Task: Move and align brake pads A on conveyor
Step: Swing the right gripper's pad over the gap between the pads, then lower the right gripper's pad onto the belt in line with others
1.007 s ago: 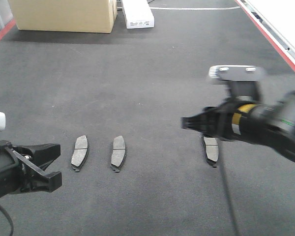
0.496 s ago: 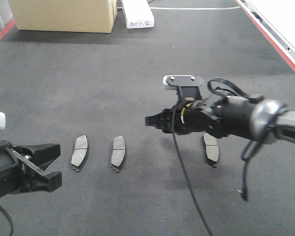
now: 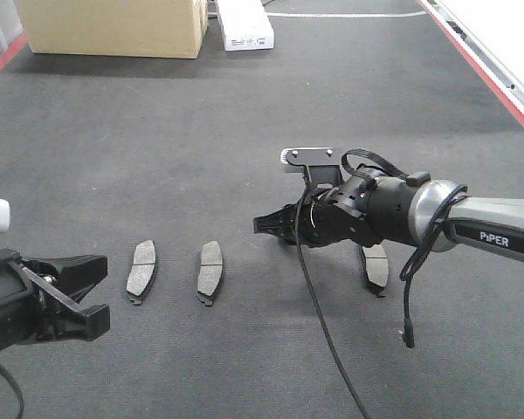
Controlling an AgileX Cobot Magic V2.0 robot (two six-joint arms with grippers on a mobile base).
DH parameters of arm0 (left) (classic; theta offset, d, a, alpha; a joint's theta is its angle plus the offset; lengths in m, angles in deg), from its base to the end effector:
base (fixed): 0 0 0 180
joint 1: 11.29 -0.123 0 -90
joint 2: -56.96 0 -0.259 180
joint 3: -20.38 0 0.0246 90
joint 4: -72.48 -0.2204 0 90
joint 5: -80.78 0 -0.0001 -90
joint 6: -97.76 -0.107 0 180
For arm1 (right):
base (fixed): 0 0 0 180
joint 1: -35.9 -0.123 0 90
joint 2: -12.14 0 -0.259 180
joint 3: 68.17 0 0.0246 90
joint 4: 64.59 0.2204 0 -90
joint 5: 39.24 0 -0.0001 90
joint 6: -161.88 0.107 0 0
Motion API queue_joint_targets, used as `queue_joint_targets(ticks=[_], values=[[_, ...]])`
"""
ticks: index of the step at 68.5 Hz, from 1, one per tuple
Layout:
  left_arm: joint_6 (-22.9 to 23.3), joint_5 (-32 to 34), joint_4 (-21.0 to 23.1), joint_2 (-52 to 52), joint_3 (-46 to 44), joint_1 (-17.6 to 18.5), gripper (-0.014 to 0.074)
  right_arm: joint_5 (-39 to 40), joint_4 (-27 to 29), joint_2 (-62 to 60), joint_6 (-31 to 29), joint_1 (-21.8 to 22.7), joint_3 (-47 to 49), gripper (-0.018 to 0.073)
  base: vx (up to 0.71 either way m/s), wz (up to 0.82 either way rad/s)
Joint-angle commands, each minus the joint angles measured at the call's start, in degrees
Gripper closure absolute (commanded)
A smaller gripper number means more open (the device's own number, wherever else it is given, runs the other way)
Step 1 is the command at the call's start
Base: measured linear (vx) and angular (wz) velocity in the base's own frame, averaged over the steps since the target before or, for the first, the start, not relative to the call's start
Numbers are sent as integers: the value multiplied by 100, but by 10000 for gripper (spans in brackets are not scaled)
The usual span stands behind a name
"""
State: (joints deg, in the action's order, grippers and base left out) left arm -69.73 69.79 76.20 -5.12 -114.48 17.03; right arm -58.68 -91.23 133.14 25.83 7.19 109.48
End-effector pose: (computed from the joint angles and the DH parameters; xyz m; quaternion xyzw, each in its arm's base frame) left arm 0.1673 -0.0917 0.2595 0.0940 0.8528 -0.1993 0.4734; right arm 0.3565 0.1770 0.1623 -0.0575 0.9382 0.0695 0.3342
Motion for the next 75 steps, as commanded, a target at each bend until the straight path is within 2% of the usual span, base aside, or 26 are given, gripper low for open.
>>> queue_joint_targets(ticks=[1, 20, 30, 51, 65, 75], values=[[1, 361, 14, 80, -157, 26, 603, 172, -115, -262, 80, 8, 191, 489, 0, 0], [1, 361, 14, 80, -157, 26, 603, -209, 143, -257, 202, 4, 191, 442, 0, 0], [1, 361, 14, 80, -157, 26, 603, -274, 400, -257, 51, 4, 191, 433, 0, 0], [1, 361, 19, 80, -157, 26, 603, -421, 1384, -145, -728, 4, 191, 421, 0, 0], [1, 361, 19, 80, -157, 26, 603, -526, 1771, -78, -1096, 4, 191, 402, 0, 0], [1, 361, 19, 80, -157, 26, 603, -639, 1939, -78, -1218, 4, 191, 351, 0, 0]])
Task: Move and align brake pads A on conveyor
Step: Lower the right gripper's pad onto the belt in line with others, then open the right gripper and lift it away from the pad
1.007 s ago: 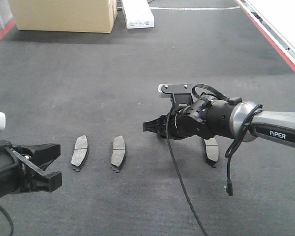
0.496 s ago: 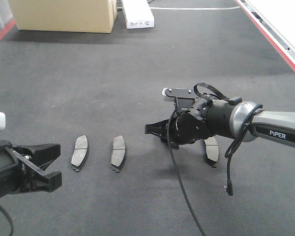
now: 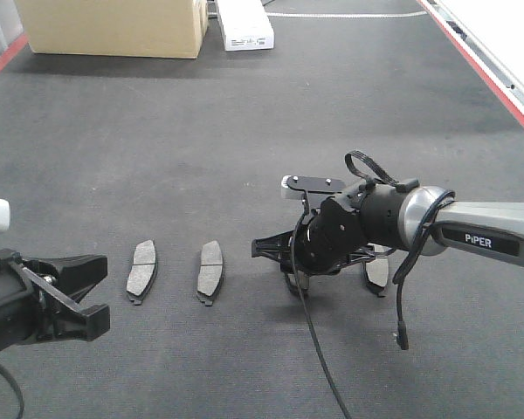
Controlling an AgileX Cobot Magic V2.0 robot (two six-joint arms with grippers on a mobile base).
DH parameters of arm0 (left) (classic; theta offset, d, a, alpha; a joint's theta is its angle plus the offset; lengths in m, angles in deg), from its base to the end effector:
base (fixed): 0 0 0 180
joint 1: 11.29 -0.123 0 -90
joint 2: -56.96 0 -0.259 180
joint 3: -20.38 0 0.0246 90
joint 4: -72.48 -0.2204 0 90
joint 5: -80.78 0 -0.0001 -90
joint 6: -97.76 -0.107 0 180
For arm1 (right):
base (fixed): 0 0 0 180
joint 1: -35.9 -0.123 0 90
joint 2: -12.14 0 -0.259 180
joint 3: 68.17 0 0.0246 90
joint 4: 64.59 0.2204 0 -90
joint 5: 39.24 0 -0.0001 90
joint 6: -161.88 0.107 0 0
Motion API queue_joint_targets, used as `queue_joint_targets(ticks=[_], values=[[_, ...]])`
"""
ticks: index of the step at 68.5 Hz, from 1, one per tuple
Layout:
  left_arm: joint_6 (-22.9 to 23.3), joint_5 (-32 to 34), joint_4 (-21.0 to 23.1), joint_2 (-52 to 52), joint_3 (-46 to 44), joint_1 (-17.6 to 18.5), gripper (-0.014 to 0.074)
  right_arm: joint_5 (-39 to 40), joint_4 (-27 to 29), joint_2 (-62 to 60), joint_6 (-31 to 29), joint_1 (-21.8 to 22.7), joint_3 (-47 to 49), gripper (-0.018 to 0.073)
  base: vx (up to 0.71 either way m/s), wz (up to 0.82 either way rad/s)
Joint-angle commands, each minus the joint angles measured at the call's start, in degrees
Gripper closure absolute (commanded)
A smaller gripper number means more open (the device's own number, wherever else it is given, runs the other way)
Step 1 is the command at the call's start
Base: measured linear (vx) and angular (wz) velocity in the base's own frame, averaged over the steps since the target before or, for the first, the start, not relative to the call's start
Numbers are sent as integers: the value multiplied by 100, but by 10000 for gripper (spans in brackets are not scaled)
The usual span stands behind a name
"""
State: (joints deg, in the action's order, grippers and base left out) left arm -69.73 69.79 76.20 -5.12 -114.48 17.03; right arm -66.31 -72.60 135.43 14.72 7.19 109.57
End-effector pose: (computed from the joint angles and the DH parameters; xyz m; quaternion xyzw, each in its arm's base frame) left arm 0.1673 -0.0917 0.2595 0.0940 0.8528 -0.1993 0.4734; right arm 0.3411 0.1791 0.1367 -0.0179 0.9705 0.0816 0.2262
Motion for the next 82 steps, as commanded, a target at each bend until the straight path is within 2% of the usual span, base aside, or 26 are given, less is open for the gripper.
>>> queue_joint_targets(ticks=[1, 12, 29, 34, 42, 49, 62, 71, 82], values=[[1, 361, 19, 80, -157, 26, 603, 124, 92, -307, -107, 4, 182, 346, 0, 0], [1, 361, 19, 80, -157, 26, 603, 119, 115, -307, -107, 4, 182, 284, 0, 0], [1, 361, 19, 80, -157, 26, 603, 145, 109, -341, -107, 4, 182, 111, 0, 0], [1, 361, 19, 80, -157, 26, 603, 143, 81, -376, -107, 4, 182, 87, 0, 0], [1, 361, 19, 80, -157, 26, 603, 121, 39, -544, -107, 4, 182, 85, 0, 0], [1, 361, 19, 80, -157, 26, 603, 63, -290, -759, -93, 4, 164, 95, 0, 0], [1, 361, 19, 80, -157, 26, 603, -704, -961, -1344, 235, 4, 158, 118, 0, 0], [1, 361, 19, 80, -157, 26, 603, -1017, -1157, -1810, 191, 4, 152, 130, 0, 0], [1, 361, 19, 80, -157, 26, 603, -539, -1173, -2719, 242, 4, -667, 174, 0, 0]])
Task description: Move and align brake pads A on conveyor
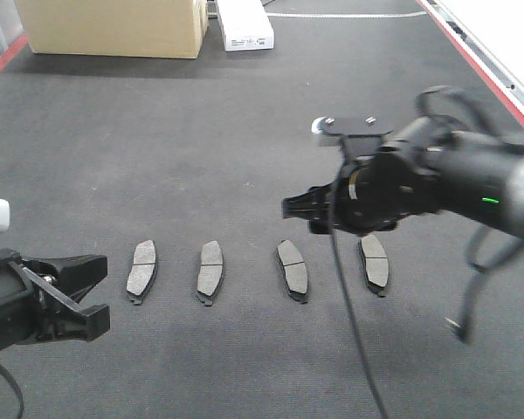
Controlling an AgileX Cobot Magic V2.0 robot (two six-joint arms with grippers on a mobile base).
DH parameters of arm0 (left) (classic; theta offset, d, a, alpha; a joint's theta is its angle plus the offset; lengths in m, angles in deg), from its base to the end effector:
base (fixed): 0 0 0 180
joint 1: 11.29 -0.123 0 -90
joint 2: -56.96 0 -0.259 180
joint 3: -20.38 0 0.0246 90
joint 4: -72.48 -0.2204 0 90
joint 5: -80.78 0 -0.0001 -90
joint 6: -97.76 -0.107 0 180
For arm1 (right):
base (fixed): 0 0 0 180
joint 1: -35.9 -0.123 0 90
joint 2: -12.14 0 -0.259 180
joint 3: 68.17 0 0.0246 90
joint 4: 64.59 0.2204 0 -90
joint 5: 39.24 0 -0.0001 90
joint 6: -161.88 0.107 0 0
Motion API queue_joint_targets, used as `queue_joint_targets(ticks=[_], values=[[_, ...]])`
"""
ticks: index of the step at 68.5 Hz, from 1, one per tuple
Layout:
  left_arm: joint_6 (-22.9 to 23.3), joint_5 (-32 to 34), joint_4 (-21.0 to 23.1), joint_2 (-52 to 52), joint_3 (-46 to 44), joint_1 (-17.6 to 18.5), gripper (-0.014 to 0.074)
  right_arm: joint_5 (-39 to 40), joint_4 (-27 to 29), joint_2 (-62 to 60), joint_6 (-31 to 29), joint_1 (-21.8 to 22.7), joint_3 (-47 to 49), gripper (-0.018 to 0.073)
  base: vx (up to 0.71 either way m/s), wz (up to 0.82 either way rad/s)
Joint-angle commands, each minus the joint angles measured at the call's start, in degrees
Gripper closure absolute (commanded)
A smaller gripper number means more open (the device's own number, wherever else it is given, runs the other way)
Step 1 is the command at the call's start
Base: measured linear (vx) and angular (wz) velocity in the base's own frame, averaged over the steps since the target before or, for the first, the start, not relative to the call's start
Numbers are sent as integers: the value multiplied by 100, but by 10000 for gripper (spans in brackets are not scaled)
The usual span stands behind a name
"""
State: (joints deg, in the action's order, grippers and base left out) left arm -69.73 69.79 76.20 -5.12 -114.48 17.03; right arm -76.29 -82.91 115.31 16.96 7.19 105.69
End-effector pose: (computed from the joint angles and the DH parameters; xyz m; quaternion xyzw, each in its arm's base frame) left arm 0.1673 -0.0917 0.2595 0.0940 0.8528 -0.1993 0.4734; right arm 0.3039 0.1433 0.2395 -0.0412 0.9488 0.0418 0.3105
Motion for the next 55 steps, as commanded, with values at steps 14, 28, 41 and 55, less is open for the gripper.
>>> queue_joint_targets(ticks=[14, 28, 41, 55], values=[[1, 361, 19, 80, -157, 26, 603, 1436, -431, -2413, 13, 4, -1882, 299, 0, 0], [1, 361, 19, 80, -157, 26, 603, 1527, -741, -3820, 18, 21, -2859, 574, 0, 0], [1, 361, 19, 80, -157, 26, 603, 1610, -868, -4824, 18, 21, -3400, 569, 0, 0], [1, 361, 19, 80, -157, 26, 603, 1886, -968, -5807, 18, 21, -3795, 569, 0, 0]])
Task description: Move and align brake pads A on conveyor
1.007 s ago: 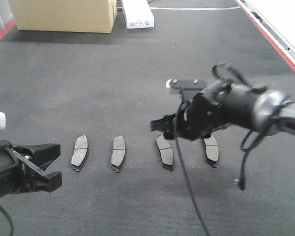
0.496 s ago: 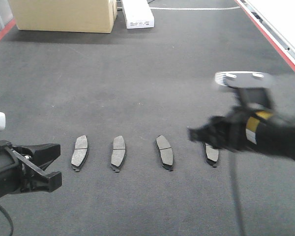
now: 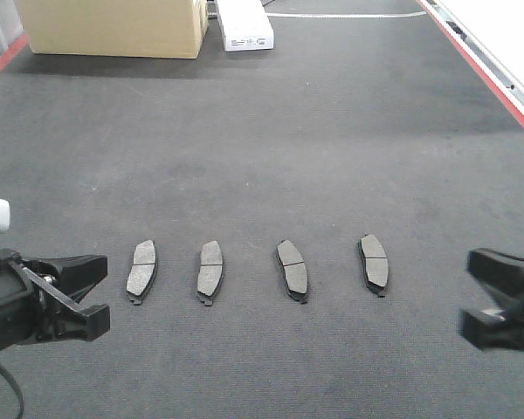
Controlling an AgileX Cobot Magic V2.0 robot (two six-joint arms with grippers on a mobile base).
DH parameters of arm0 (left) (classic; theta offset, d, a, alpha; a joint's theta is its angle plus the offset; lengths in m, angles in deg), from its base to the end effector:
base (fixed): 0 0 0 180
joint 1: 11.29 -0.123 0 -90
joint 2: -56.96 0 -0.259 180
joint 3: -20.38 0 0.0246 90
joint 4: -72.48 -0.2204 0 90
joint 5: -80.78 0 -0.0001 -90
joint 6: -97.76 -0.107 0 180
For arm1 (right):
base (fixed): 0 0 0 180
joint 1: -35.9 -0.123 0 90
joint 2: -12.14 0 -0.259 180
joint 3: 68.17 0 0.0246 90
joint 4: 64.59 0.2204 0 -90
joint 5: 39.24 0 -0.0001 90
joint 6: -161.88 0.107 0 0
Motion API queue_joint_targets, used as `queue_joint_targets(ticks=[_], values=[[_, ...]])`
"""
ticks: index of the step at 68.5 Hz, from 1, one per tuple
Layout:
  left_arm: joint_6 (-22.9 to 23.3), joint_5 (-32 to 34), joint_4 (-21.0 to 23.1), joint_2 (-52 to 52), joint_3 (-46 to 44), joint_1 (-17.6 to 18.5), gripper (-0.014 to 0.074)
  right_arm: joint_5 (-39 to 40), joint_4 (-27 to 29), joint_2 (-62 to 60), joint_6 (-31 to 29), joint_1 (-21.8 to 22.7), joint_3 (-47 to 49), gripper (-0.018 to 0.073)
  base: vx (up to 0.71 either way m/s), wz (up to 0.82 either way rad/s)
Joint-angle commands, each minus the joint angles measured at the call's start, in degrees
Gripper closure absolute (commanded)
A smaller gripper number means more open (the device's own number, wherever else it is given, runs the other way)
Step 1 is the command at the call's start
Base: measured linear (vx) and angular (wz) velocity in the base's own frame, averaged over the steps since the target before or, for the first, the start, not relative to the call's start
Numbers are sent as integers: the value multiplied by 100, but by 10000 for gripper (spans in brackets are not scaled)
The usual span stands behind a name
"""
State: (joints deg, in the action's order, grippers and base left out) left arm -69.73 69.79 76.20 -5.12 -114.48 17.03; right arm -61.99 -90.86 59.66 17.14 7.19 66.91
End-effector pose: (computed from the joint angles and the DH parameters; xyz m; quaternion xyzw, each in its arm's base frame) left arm 0.1673 -0.0917 0.2595 0.0940 0.8528 -0.1993 0.4734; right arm 0.1345 0.0527 0.2879 -0.0827 0.8283 0.1183 0.5414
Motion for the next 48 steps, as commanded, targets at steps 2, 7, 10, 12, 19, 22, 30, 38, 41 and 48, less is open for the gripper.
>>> queue_joint_targets(ticks=[2, 7, 10, 12, 19, 22, 30, 38, 41, 48], values=[[1, 361, 19, 80, -157, 26, 603, 456, -173, -325, 0, 21, 76, 569, 0, 0], [1, 361, 19, 80, -157, 26, 603, 494, -197, -454, 0, 21, 39, 569, 0, 0], [1, 361, 19, 80, -157, 26, 603, 494, -197, -493, 0, 21, 39, 569, 0, 0], [1, 361, 19, 80, -157, 26, 603, 494, -197, -495, 0, 21, 39, 569, 0, 0], [1, 361, 19, 80, -157, 26, 603, 438, -178, -494, 0, 21, 39, 569, 0, 0], [1, 361, 19, 80, -157, 26, 603, 427, -184, -494, 0, 21, 39, 569, 0, 0], [1, 361, 19, 80, -157, 26, 603, 427, -184, -494, 0, 21, 39, 569, 0, 0], [1, 361, 19, 80, -157, 26, 603, 427, -184, -494, 0, 21, 39, 569, 0, 0], [1, 361, 19, 80, -157, 26, 603, 427, -184, -494, 0, 21, 39, 569, 0, 0], [1, 361, 19, 80, -157, 26, 603, 427, -184, -494, 0, 21, 39, 569, 0, 0]])
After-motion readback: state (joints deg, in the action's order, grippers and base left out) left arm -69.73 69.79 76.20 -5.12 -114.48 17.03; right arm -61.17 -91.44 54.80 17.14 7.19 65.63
